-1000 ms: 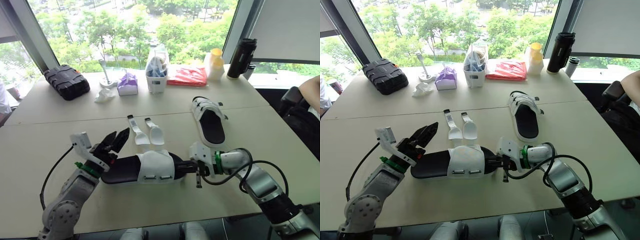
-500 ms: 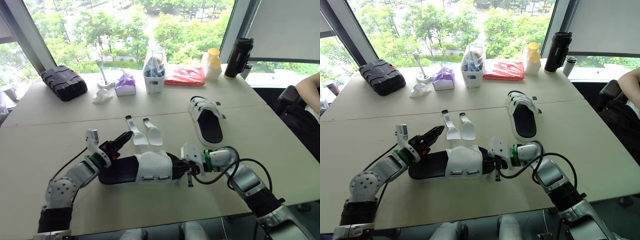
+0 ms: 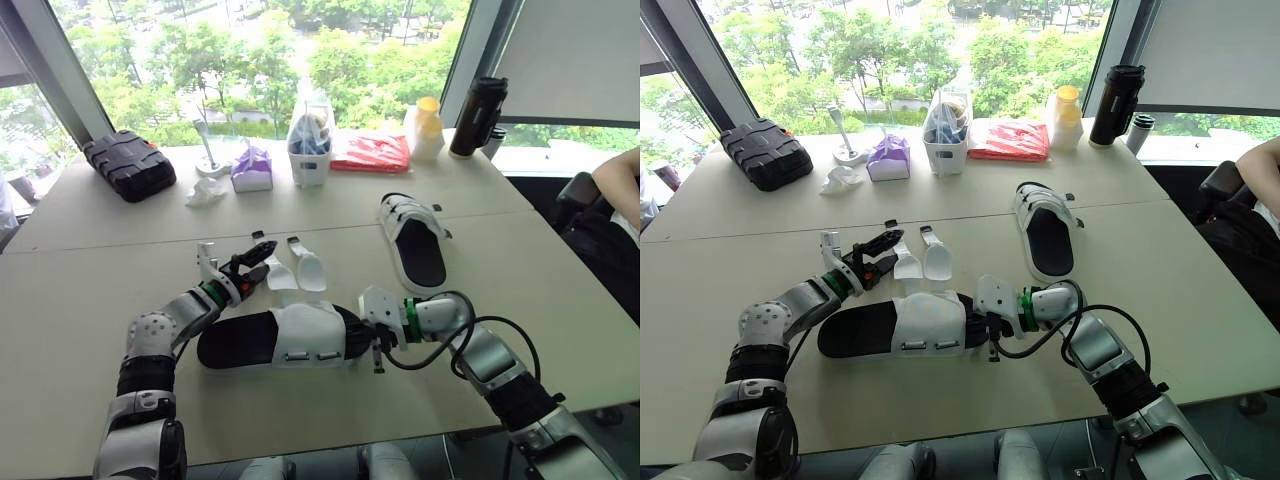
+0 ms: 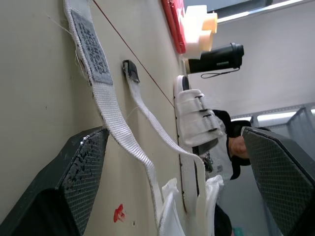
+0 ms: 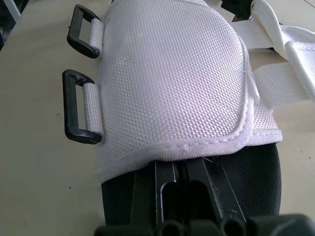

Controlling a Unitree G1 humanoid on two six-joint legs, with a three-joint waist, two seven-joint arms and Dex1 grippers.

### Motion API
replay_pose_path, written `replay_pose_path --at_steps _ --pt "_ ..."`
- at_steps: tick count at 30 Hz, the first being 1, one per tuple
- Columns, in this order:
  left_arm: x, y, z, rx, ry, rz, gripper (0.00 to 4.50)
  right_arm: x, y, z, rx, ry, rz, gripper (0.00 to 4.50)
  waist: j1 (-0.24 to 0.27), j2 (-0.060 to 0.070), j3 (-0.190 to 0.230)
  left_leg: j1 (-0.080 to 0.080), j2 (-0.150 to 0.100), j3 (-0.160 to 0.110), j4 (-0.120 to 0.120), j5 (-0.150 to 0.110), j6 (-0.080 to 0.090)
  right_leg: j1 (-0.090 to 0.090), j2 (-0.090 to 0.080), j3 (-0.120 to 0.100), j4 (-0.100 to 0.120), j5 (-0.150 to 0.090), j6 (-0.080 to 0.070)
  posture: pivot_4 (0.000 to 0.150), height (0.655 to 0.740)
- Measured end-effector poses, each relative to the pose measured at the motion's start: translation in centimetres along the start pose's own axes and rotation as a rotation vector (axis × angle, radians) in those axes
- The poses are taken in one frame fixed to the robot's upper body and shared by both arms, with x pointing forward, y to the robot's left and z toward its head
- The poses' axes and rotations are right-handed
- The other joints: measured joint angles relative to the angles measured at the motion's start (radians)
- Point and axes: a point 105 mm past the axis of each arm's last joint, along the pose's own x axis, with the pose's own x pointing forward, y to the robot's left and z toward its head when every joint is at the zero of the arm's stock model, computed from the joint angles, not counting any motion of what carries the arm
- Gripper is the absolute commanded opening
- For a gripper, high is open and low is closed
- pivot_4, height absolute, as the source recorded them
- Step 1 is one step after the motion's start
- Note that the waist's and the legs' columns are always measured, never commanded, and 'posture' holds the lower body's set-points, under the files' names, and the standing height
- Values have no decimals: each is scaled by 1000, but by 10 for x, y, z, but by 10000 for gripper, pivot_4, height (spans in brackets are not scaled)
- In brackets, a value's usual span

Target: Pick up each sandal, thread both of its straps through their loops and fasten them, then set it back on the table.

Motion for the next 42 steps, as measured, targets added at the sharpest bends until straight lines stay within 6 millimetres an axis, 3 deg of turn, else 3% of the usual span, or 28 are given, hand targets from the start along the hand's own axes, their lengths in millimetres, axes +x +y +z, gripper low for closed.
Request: replay_pose_path --at_steps 9,12,16,19,20,24,31,34,39,42 --pt "28 3 12 -32 -56 4 45000 -1 0 -1 -6 13 -3 498 0 -1 -2 0 0 0 0 0 -1 1 0 -1 0 0 0 1500 7400" --pt "33 6 12 -21 -62 17 37059 -1 0 -1 -6 15 -2 0 0 -1 -3 1 0 0 0 0 -1 1 0 -1 0 0 0 1500 7400" --pt "33 15 8 -20 -62 39 15610 0 0 -1 -7 14 0 0 0 -1 -3 0 0 -1 0 0 -1 1 0 -1 0 0 0 1500 7400" --pt "37 7 11 -12 -65 8 1487 -1 0 -2 -5 21 -2 0 1 0 -7 1 0 -1 0 0 -1 1 0 -1 0 0 0 1500 7400" --pt "37 5 12 -12 -67 -2 282 -1 0 -2 -6 25 -3 0 1 1 -8 1 0 -1 0 0 -1 2 0 -1 0 0 0 1500 7400" --pt "35 7 12 10 -63 -7 282 0 1 -2 -5 26 1 0 -1 3 -12 1 0 -1 0 0 -1 2 0 -1 0 0 0 1500 7400" --pt "15 2 -3 300 17 -98 282 2 3 -1 -16 21 17 0 -7 2 -11 -1 1 -1 -1 3 -5 -1 0 0 -1 0 0 1500 7400" --pt "-5 -21 -17 559 65 -225 282 1 3 0 -25 21 24 0 -6 2 -11 -2 1 -1 -3 3 -6 -3 -1 0 -3 0 0 1500 7400" --pt "-27 -76 -28 993 39 -436 282 0 3 -1 -28 22 27 0 0 2 -11 -1 1 -1 -3 -1 0 -1 -1 0 -3 0 0 1500 7400" --pt "-44 -96 -45 1250 84 -562 282 1 3 -1 -30 22 33 0 -1 2 -11 -1 1 -1 -3 -1 1 -1 -1 0 -4 0 0 1500 7400"
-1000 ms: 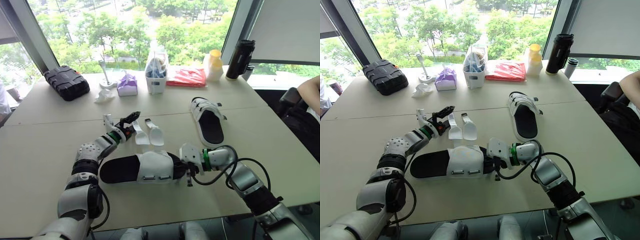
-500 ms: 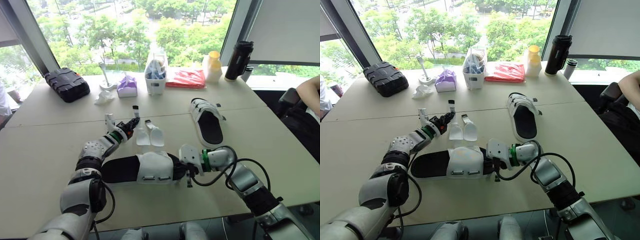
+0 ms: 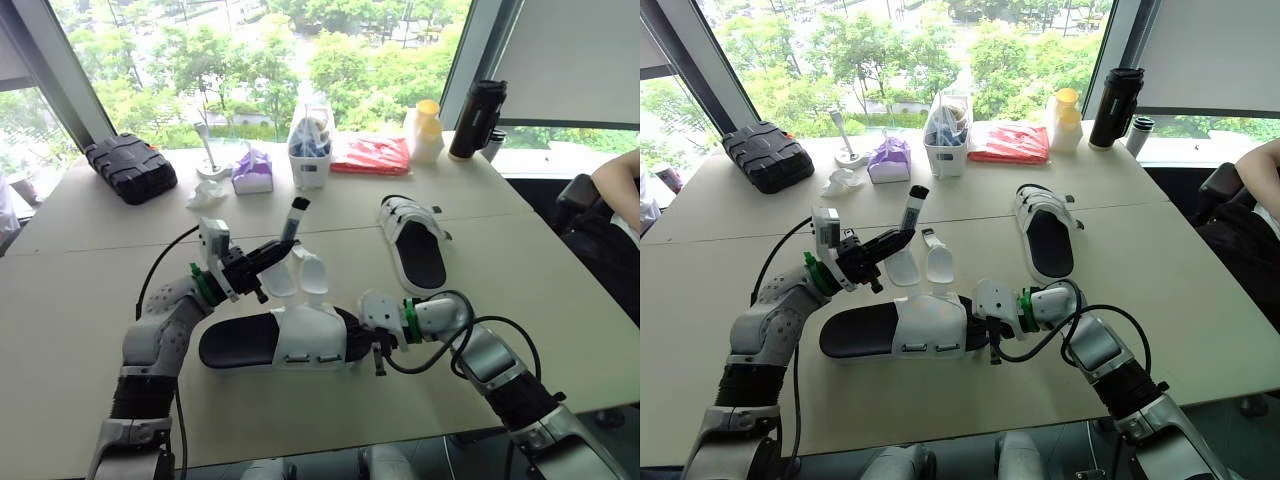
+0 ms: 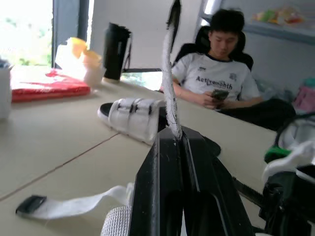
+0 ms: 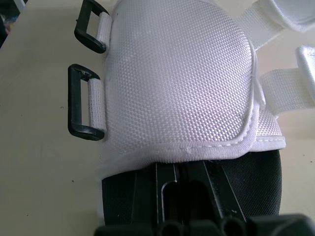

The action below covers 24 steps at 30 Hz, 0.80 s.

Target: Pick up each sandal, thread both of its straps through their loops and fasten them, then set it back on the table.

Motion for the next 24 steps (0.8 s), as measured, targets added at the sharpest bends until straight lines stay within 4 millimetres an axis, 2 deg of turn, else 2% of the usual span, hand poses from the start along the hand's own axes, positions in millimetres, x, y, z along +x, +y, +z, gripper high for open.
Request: replay_pose_path --at_steps 6,7,9,13,16,19,24 --pt "-17 -56 -6 337 117 -357 282 0 0 0 -3 1 10 0 0 0 0 0 0 0 0 0 1 0 0 0 -1 0 0 1500 7400" --pt "-22 -64 -7 436 132 -433 282 -1 0 0 -7 1 14 0 1 0 0 0 0 0 0 0 1 0 0 0 -1 0 0 1500 7400" --pt "-29 -73 -9 569 140 -525 282 -1 0 -1 -10 1 20 0 2 0 0 0 0 1 0 -1 1 0 0 0 -1 -1 -2 1500 7400" --pt "-49 -80 -30 752 183 -691 282 -1 -1 -1 -15 1 28 0 2 0 0 0 0 1 0 -1 2 1 0 0 -2 -2 -3 1500 7400" --pt "-64 -89 -48 835 206 -822 282 0 -1 -1 -18 0 36 0 1 1 0 0 1 1 0 -1 2 1 0 0 -2 -2 -3 1500 7400" --pt "-77 -96 -62 823 232 -885 282 1 -1 -1 -12 -2 40 0 -1 1 0 0 1 0 0 -2 3 1 0 0 -2 0 -1 1500 7400" --pt "-95 -106 -76 763 277 -909 23757 1 -2 0 -8 -2 45 0 -2 2 1 0 1 1 0 -2 4 1 0 0 -2 0 0 1500 7400"
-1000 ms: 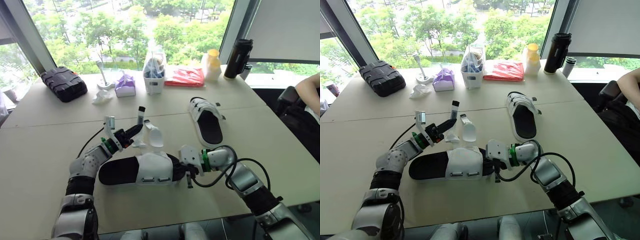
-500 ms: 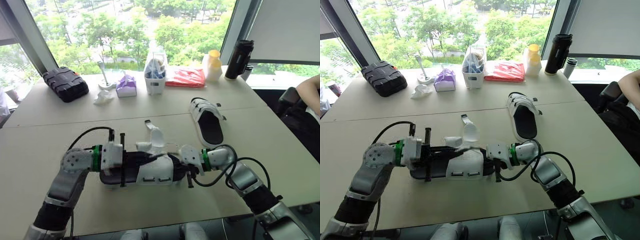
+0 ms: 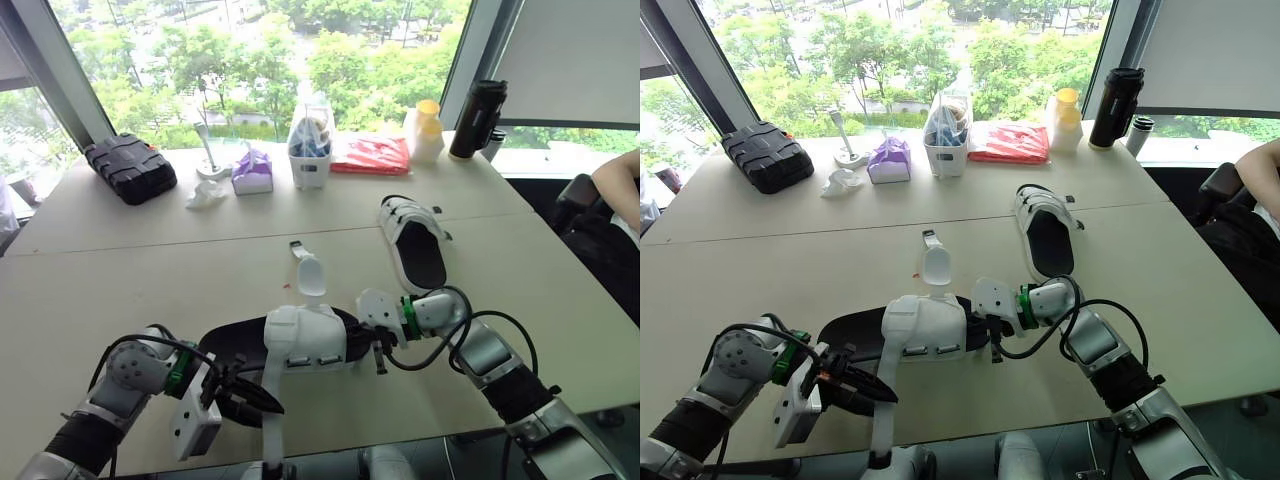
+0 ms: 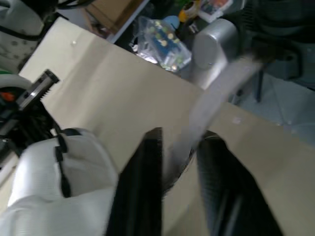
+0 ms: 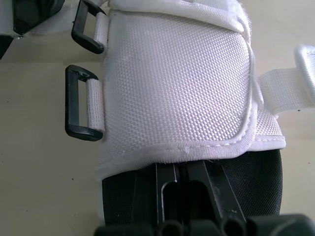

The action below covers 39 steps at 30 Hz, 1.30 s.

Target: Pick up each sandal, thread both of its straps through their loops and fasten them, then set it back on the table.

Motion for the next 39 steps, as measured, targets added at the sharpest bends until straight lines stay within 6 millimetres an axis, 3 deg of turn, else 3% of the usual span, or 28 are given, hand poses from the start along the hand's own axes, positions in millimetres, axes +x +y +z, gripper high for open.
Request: replay_pose_path --at_steps 4,5,10,12,18,23,26,30,38,39 --pt "2 -13 2 -40 9 11 44250 -1 0 -1 3 2 2 0 2 0 0 0 0 0 0 0 0 0 0 0 0 0 0 1500 7400" --pt "2 -16 3 -54 10 33 44691 -1 0 -1 3 2 3 0 2 0 0 0 0 0 0 0 0 0 0 0 0 0 0 1500 7400" --pt "-4 -53 9 -299 57 110 44691 0 0 0 -6 -3 14 0 -2 2 1 0 1 0 -1 -1 2 0 0 0 0 -1 1 1500 7400" --pt "-8 -58 7 -437 84 207 44691 -1 0 -1 -4 1 18 0 1 2 1 0 3 0 -1 -1 2 0 0 0 0 -1 1 1500 7400" --pt "-20 -41 1 -1017 15 623 44691 -1 0 -1 0 1 15 0 0 2 1 1 4 -1 -1 -1 2 1 1 -1 1 -4 5 1500 7400" --pt "-11 -33 16 -1570 -246 667 44691 0 0 -1 15 -4 15 0 -3 3 2 1 4 -1 -1 -1 2 1 1 -1 1 -3 3 1500 7400" --pt "-8 -29 23 -1770 -359 635 44691 0 1 -1 17 -3 15 0 -2 3 2 1 4 -1 -1 -1 2 1 1 -1 1 -3 3 1500 7400" --pt "-4 -27 27 -1921 -409 560 44691 0 1 0 20 -1 16 0 -2 3 2 1 3 -1 -1 -1 2 1 1 0 1 -4 -1 1500 7400" --pt "12 -17 19 -1930 -442 567 44691 -1 1 0 21 1 15 0 1 2 1 1 3 -1 -1 -1 1 1 0 0 1 -4 -1 1500 7400" --pt "16 -17 18 -1929 -447 567 40779 -1 1 0 23 1 14 0 1 2 1 1 3 -1 -1 -1 1 1 0 0 1 -4 -1 1500 7400"
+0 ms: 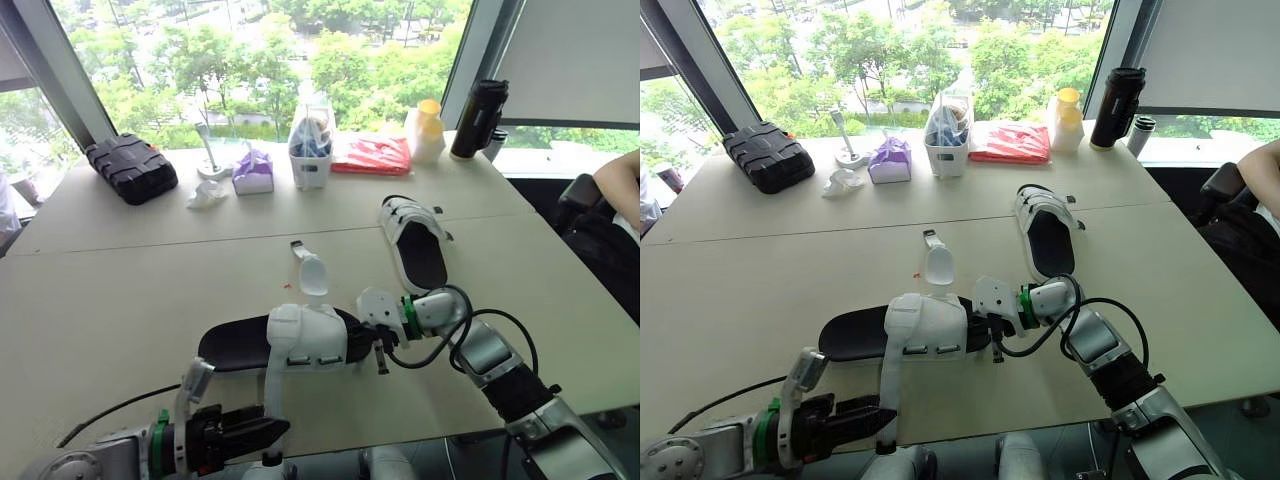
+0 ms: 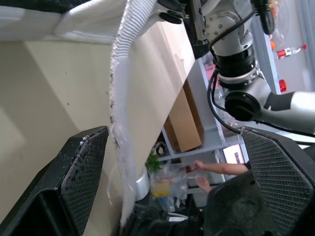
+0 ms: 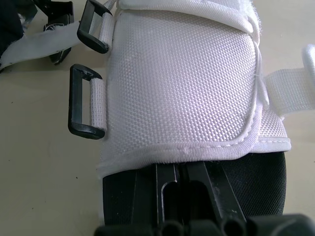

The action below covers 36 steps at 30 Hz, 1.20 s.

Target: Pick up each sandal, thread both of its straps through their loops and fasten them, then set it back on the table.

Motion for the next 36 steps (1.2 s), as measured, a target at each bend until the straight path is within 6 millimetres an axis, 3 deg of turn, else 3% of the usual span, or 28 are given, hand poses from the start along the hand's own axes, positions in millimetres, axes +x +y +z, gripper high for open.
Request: replay_pose_path --at_steps 2,9,15,18,23,28,30,36 --pt "3 1 -1 8 -3 3 36055 0 0 0 1 0 -1 0 0 0 0 0 0 0 0 0 0 0 0 0 0 0 0 1500 7400" --pt "6 5 -3 3 -14 14 864 0 2 0 0 0 -2 0 0 0 0 0 0 0 0 0 0 0 -1 0 -1 0 0 1500 7400" --pt "4 4 2 6 -29 15 864 0 2 0 0 1 -1 0 1 1 -1 0 0 0 0 0 0 0 -1 0 -1 0 0 1500 7400" --pt "1 0 15 2 -58 -12 864 0 2 0 -1 1 -1 0 1 1 0 0 0 0 0 0 0 0 -1 0 -1 0 0 1500 7400" --pt "0 -16 51 44 -117 -113 864 0 2 0 -3 2 0 0 0 1 0 0 0 0 0 0 0 0 -1 0 -1 0 0 1500 7400" --pt "20 -22 112 150 -225 -189 864 1 1 0 -11 7 -1 0 2 -1 -1 0 -3 -1 0 2 -3 1 -1 -1 0 2 2 1500 7400" --pt "26 -21 122 173 -219 -199 864 2 1 1 -16 3 2 0 -4 -1 -1 0 -4 -1 0 2 -3 0 0 0 0 2 2 1500 7400" --pt "41 -9 110 89 -115 -228 864 3 2 2 -28 0 14 0 -6 -1 -1 -1 -4 -1 -1 2 -3 -1 0 0 -1 2 3 1500 7400"
